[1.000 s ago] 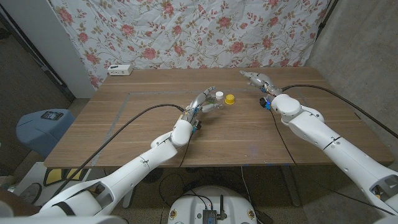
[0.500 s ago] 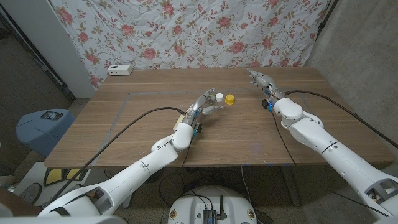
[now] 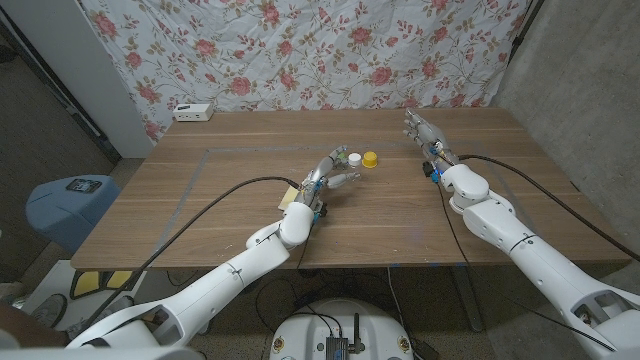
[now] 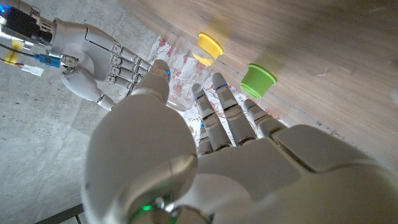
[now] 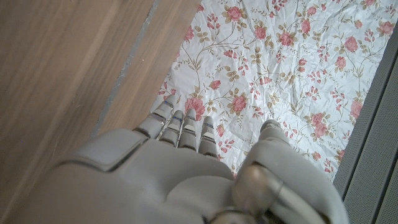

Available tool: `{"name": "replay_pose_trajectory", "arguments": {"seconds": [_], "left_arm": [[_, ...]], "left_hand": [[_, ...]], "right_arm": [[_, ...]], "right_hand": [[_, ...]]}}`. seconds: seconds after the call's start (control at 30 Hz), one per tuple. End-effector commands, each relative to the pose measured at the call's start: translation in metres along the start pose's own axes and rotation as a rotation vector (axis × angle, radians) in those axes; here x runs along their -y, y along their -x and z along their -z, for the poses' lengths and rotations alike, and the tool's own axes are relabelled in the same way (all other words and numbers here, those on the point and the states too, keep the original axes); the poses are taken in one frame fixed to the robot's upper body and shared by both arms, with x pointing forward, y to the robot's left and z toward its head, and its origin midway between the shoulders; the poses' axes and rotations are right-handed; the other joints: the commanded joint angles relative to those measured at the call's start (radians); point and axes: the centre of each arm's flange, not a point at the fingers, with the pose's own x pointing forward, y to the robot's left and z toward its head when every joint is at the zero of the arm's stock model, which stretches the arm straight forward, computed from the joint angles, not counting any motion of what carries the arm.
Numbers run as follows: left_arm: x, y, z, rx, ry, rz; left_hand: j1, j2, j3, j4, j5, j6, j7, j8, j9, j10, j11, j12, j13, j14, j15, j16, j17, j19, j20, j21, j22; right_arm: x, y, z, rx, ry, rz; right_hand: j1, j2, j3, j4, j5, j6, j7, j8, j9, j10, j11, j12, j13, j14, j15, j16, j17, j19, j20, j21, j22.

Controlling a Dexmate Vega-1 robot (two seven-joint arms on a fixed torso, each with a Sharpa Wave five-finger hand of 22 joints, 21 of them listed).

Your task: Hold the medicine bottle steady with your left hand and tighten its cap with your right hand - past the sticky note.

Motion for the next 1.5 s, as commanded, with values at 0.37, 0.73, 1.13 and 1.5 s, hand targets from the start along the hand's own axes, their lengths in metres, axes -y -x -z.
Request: {"name": "replay_pose_trajectory", "arguments": {"seconds": [0.37, 0.73, 1.13, 1.5], "left_arm": [[0.008, 0.004, 0.01, -0.03, -0.017, 0.013], [0.011, 0.002, 0.015, -0.049, -0.024, 0.031], [0.012, -0.001, 0.018, -0.049, -0.028, 0.035], [0.014, -0.002, 0.019, -0.046, -0.043, 0.034]], "left_hand": [[-0.001, 0.004, -0.012, -0.002, 0.007, -0.014, 0.014, 0.001, 0.003, -0.008, -0.005, 0.003, 0.003, -0.014, -0.136, 0.002, 0.003, -0.001, -0.001, 0.001, 0.002], [-0.004, 0.005, -0.022, -0.001, 0.007, -0.021, -0.006, 0.001, 0.003, -0.021, -0.003, 0.001, 0.002, -0.028, -0.136, 0.0, 0.002, -0.02, -0.004, -0.003, 0.002], [-0.004, 0.007, -0.026, -0.001, 0.008, -0.022, -0.01, 0.002, 0.003, -0.025, -0.002, 0.002, 0.002, -0.032, -0.136, 0.001, 0.002, -0.022, -0.003, -0.002, 0.002], [-0.002, 0.009, -0.029, -0.002, 0.008, -0.013, -0.017, 0.006, 0.003, -0.025, -0.006, 0.003, 0.002, -0.035, -0.137, 0.002, 0.002, -0.022, -0.003, 0.0, 0.002]], "right_arm": [[0.001, 0.002, 0.012, 0.065, -0.146, 0.013], [0.001, 0.003, 0.022, 0.061, -0.174, 0.036], [0.001, 0.003, 0.029, 0.059, -0.177, 0.056], [0.002, 0.004, 0.033, 0.064, -0.185, 0.078]], "right_hand": [[-0.02, -0.004, 0.001, 0.013, 0.007, -0.017, -0.004, 0.006, 0.001, -0.016, 0.001, 0.002, 0.001, -0.016, 0.001, 0.0, 0.003, -0.015, -0.036, -0.006, 0.0], [-0.034, -0.008, -0.003, 0.019, 0.008, -0.028, -0.004, 0.006, 0.001, -0.022, -0.001, 0.004, 0.001, -0.024, 0.002, 0.0, 0.003, -0.025, -0.037, -0.006, 0.0], [-0.042, -0.007, -0.002, 0.023, 0.009, -0.022, -0.009, 0.012, 0.0, -0.021, -0.004, 0.007, 0.0, -0.025, -0.001, 0.003, 0.002, -0.028, -0.039, -0.004, -0.001], [-0.055, -0.008, 0.014, 0.023, 0.013, -0.006, -0.052, 0.018, 0.001, -0.016, -0.001, 0.013, 0.0, -0.017, -0.005, 0.007, -0.006, -0.027, -0.038, 0.003, -0.001]]}}
